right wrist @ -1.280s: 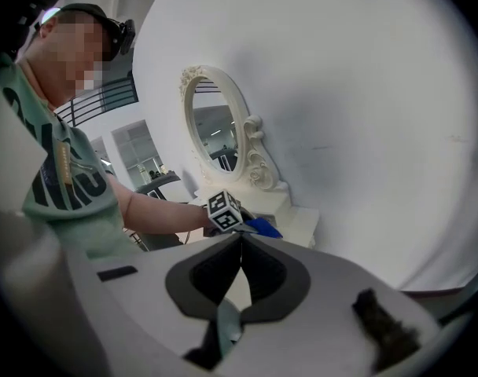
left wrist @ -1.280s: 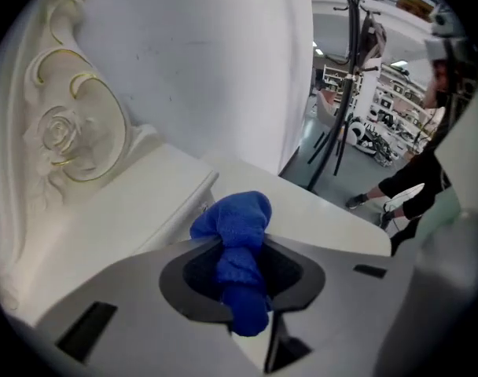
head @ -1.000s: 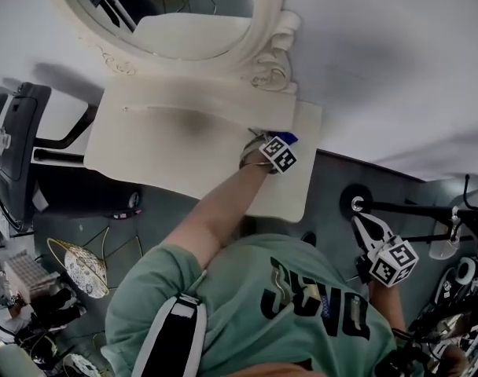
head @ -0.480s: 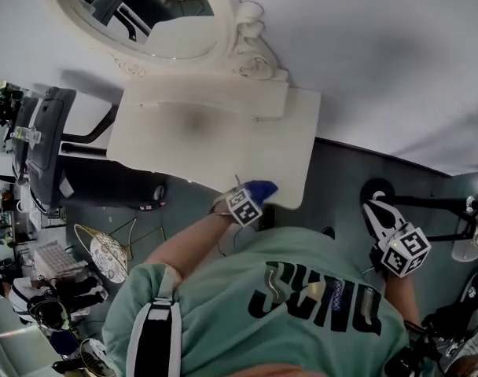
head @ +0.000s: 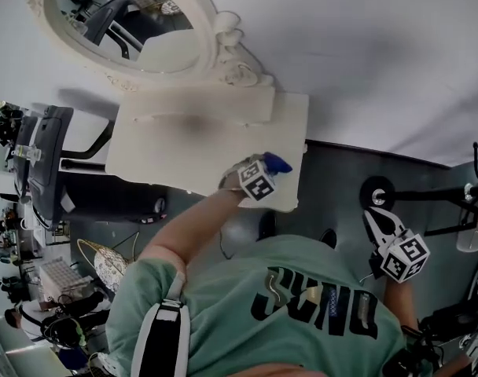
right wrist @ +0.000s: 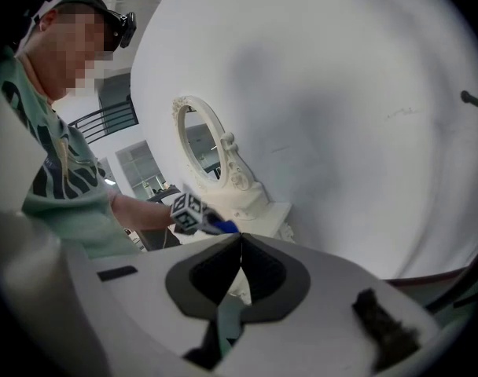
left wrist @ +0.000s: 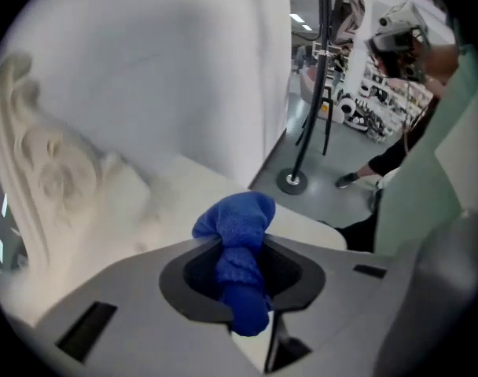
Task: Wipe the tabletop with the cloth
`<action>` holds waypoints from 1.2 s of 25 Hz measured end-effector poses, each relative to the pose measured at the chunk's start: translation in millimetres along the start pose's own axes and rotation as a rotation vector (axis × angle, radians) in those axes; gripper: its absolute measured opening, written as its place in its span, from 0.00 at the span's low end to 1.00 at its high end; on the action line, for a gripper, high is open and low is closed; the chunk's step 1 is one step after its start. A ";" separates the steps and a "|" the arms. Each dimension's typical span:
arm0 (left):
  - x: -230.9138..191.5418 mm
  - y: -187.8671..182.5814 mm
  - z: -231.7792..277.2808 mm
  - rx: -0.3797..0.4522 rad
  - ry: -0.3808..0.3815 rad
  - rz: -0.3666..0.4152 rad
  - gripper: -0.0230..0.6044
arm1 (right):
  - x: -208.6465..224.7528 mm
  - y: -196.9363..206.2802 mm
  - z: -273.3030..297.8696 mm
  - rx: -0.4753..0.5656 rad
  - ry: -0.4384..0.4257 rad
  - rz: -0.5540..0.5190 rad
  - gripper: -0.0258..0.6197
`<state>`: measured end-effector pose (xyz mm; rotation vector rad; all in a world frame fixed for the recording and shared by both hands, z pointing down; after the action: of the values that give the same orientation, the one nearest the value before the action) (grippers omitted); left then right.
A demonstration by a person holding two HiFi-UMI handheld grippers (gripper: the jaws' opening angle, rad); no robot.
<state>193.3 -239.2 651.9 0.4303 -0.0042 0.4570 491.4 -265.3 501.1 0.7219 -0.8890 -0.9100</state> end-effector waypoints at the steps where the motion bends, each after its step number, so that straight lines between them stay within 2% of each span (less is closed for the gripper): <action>1: -23.3 -36.1 3.3 0.019 -0.054 0.078 0.20 | -0.6 2.4 -3.3 -0.003 0.011 0.004 0.06; 3: -66.9 -91.8 15.0 -0.036 -0.170 0.263 0.20 | 0.4 7.4 -9.9 -0.012 0.035 0.008 0.06; 6: -117.3 -138.9 46.4 -0.251 -0.297 0.579 0.20 | 4.3 16.7 -22.5 -0.024 0.080 0.026 0.06; 9: -147.9 -142.6 80.5 -0.528 -0.337 0.843 0.20 | 8.2 26.5 -33.6 -0.038 0.118 0.045 0.06; 11: -159.6 -133.8 101.4 -0.677 -0.351 0.967 0.20 | 13.3 35.2 -40.5 -0.043 0.138 0.060 0.06; 15: -168.7 -122.7 136.7 -0.846 -0.379 1.137 0.20 | 27.8 47.4 -55.9 -0.059 0.179 0.099 0.06; 18: -180.8 -114.7 152.4 -0.922 -0.392 1.191 0.20 | 36.5 55.6 -61.9 -0.057 0.192 0.128 0.06; 21: -184.5 -108.5 161.6 -0.938 -0.385 1.233 0.20 | 41.0 57.9 -63.1 -0.065 0.188 0.142 0.06; 25: -163.0 -94.5 152.7 -0.982 -0.361 1.360 0.19 | 39.3 60.1 -57.6 -0.052 0.164 0.153 0.06; 28: -119.6 -60.5 135.1 -0.972 -0.280 1.470 0.19 | 32.0 54.1 -50.2 -0.041 0.134 0.133 0.06; 30: -81.3 -22.9 118.7 -0.957 -0.210 1.528 0.19 | 26.4 45.0 -46.9 -0.020 0.115 0.111 0.06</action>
<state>140.9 -340.3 742.8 -0.5883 -0.7704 1.7933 557.0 -261.9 525.8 0.6934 -0.8091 -0.7701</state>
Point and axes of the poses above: the fingertips, and each gripper's own axes: z forward along the fingers, x to its right, y out of its underside, the point moved 3 cm from there along -z, backward along the fingers, and after that the axes turned 7 degrees about -z, right-handed, at the moved point
